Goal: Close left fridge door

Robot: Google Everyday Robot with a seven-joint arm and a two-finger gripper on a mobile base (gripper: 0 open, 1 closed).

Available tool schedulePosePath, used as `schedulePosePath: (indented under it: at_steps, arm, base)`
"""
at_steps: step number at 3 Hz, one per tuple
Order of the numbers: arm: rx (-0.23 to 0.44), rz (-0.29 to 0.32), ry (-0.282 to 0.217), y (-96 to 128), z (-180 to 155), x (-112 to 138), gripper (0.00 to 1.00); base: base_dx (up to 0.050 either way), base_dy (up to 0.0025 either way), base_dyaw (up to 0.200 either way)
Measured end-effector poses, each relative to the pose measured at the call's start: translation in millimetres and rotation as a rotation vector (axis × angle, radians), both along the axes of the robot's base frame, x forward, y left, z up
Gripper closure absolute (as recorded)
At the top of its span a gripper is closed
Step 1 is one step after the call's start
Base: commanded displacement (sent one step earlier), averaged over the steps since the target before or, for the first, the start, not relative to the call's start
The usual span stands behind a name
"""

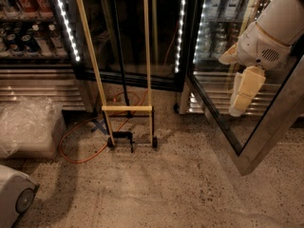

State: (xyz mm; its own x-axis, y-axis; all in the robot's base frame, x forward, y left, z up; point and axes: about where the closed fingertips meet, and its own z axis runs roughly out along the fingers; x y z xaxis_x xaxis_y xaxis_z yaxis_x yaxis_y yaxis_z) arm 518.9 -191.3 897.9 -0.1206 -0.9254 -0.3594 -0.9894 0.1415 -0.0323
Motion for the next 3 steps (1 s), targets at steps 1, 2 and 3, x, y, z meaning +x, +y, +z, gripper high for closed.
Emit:
schedulePosePath:
  at_steps: [1, 2, 3]
  arm:
    - [0.0, 0.0, 0.0, 0.0, 0.0, 0.0, 0.0]
    - [0.0, 0.0, 0.0, 0.0, 0.0, 0.0, 0.0]
    - [0.0, 0.0, 0.0, 0.0, 0.0, 0.0, 0.0]
  base:
    - [0.048, -0.00005, 0.001]
    - [0.05, -0.00001, 0.0]
    - [0.021, -0.00201, -0.179]
